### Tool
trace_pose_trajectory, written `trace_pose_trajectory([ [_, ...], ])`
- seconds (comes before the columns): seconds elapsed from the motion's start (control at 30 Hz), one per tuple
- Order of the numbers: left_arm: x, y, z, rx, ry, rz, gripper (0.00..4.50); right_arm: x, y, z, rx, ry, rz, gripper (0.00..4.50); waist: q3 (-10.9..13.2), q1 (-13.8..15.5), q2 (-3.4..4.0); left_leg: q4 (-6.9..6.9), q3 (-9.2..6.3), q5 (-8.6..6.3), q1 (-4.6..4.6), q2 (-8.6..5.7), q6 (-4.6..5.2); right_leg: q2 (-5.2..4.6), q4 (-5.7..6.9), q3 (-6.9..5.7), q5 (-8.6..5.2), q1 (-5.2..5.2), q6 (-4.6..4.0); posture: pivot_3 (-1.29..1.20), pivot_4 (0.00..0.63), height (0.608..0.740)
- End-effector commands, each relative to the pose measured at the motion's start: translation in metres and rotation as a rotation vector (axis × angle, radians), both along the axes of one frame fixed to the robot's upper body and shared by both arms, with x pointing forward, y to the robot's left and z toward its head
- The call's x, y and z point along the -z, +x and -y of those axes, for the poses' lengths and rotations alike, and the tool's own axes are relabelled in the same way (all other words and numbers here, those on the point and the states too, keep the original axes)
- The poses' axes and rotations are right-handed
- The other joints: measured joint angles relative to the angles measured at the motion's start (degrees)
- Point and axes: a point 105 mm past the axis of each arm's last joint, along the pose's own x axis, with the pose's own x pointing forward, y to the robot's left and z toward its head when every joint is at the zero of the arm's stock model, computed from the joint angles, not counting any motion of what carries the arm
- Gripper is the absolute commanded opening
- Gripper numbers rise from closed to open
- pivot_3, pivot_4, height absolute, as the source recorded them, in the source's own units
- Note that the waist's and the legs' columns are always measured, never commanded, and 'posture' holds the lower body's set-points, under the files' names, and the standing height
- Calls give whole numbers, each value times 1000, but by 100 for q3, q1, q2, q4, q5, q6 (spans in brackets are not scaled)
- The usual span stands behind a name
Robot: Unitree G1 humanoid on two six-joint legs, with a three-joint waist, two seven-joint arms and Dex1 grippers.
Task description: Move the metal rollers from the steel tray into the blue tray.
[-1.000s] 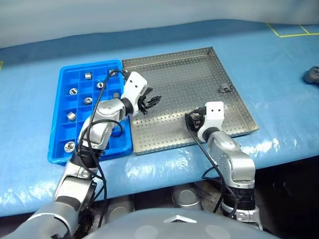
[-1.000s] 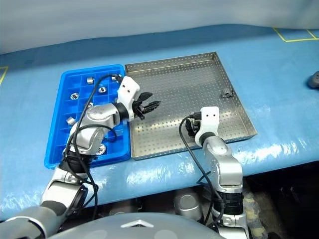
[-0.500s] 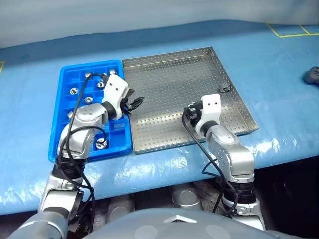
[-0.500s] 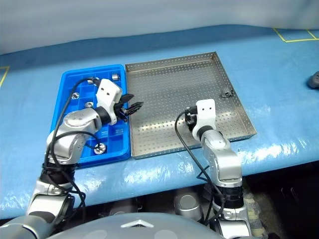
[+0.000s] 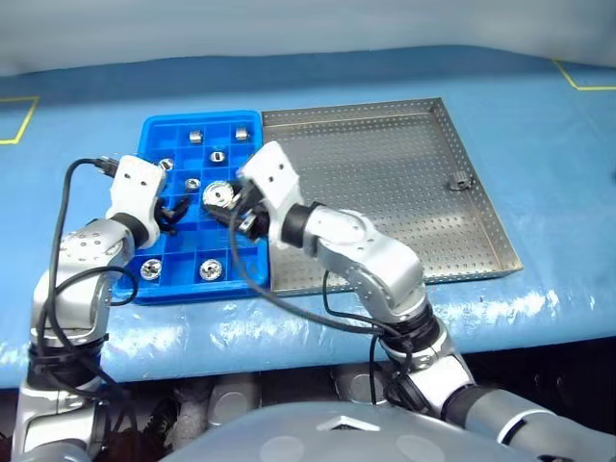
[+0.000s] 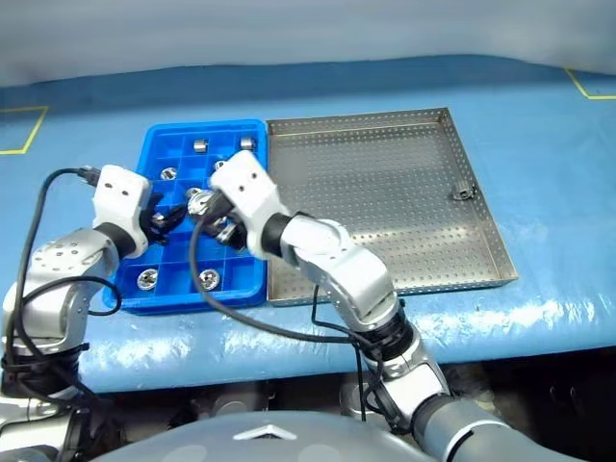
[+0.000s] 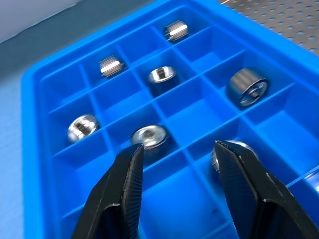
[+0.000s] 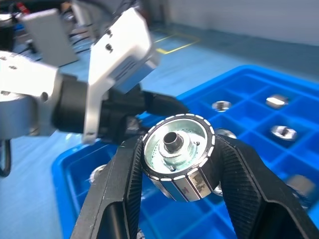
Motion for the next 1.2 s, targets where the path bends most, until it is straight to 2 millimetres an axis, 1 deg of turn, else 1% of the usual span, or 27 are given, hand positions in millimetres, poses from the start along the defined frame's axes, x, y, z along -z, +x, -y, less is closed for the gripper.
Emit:
trace_pose_trajectory([
  [0.03, -15, -12, -35, -185, 54, 55, 2493, -7, -15, -23, -140, 21, 36, 1880, 0, 73, -3, 0, -3, 0, 0, 0, -1, 0, 0, -4, 0, 0, 0, 58, 150, 740],
  [0.1, -9, -21, -46, -256, 74, 33, 2493, -1, -12, -30, -157, -5, 51, 1880, 0, 144, -8, -2, -10, 1, 2, 3, -1, 3, 2, -12, -3, 0, -5, 88, 150, 740],
  [0.13, -4, -26, -47, -265, 83, 5, 2493, 1, -11, -33, -172, -9, 52, 1880, 0, 204, -9, -2, -15, 1, 2, 4, -2, 4, 2, -16, -4, 0, -7, 94, 150, 740],
  [0.2, 8, -39, -41, -239, 128, -61, 2493, 3, -9, -40, -193, -17, 64, 1880, -2, 278, -11, -5, -24, 3, 2, 4, -5, 5, 4, -23, -6, 1, -11, 117, 150, 740],
  [0.27, 14, -48, -34, -210, 130, -94, 2493, 5, -7, -44, -209, -15, 64, 1880, -4, 364, -14, -8, -27, 6, 3, 2, -11, 2, 4, -27, -7, 4, -13, 144, 150, 740],
  [0.33, 20, -55, -31, -185, 140, -121, 2493, 8, 1, -48, -206, -24, 62, 1880, -5, 448, -15, -11, -27, 9, 4, 1, -18, 0, 4, -27, -7, 5, -14, 165, 150, 740],
  [0.4, 22, -58, -31, -190, 117, -123, 2493, 14, 12, -50, -175, -34, 44, 1880, -6, 503, -16, -20, -28, 12, 12, 2, -24, 0, 4, -29, -10, 8, -19, 191, 150, 740],
  [0.47, 21, -60, -31, -184, 108, -114, 2493, 21, 23, -50, -143, -40, 21, 1880, -12, 561, -26, -34, -28, 16, 29, 1, -30, -1, 4, -31, -14, 18, -25, 197, 150, 740],
  [0.57, 14, -61, -31, -182, 97, -72, 2493, 29, 37, -48, -101, -55, 25, 1880, -14, 601, -31, -61, -27, 19, 59, 2, -35, -1, 4, -31, -24, 34, -31, 216, 150, 740],
  [0.7, 5, -59, -34, -202, 73, -16, 2493, 34, 55, -44, -36, -41, 0, 1880, -10, 608, -42, -100, -29, 33, 65, 7, -58, 2, 8, -35, -26, 22, -48, 230, 150, 740],
  [0.83, 2, -56, -29, -184, 64, 5, 2493, 40, 67, -42, 18, -37, -44, 1880, -10, 616, -52, -114, -37, 33, 65, 7, -58, 1, 8, -40, -30, 21, -64, 230, 150, 740],
  [0.87, 2, -56, -26, -171, 62, 7, 2493, 39, 67, -43, 17, -31, -48, 1880, -9, 620, -53, -115, -37, 33, 65, 7, -59, 0, 8, -40, -30, 21, -65, 230, 150, 740],
  [0.93, 3, -55, -21, -145, 53, 9, 2493, 37, 59, -48, -17, -15, -50, 1880, -6, 612, -58, -116, -36, 33, 64, 6, -59, -1, 7, -40, -30, 21, -66, 234, 150, 740],
  [1.03, 6, -54, -19, -132, 48, 8, 2493, 36, 51, -54, -56, -8, -50, 1880, -5, 614, -59, -119, -36, 32, 64, 6, -60, -1, 7, -40, -32, 19, -69, 229, 150, 740],
  [1.1, 8, -52, -16, -118, 41, 6, 2493, 40, 45, -59, -76, -19, -55, 1880, -5, 614, -60, -120, -37, 32, 64, 7, -60, -1, 7, -42, -33, 18, -70, 229, 150, 740],
  [1.2, 8, -51, -14, -110, 36, 9, 2493, 46, 42, -62, -82, -35, -63, 1880, -5, 616, -60, -119, -37, 33, 64, 6, -60, -1, 7, -42, -33, 19, -70, 228, 150, 740],
])
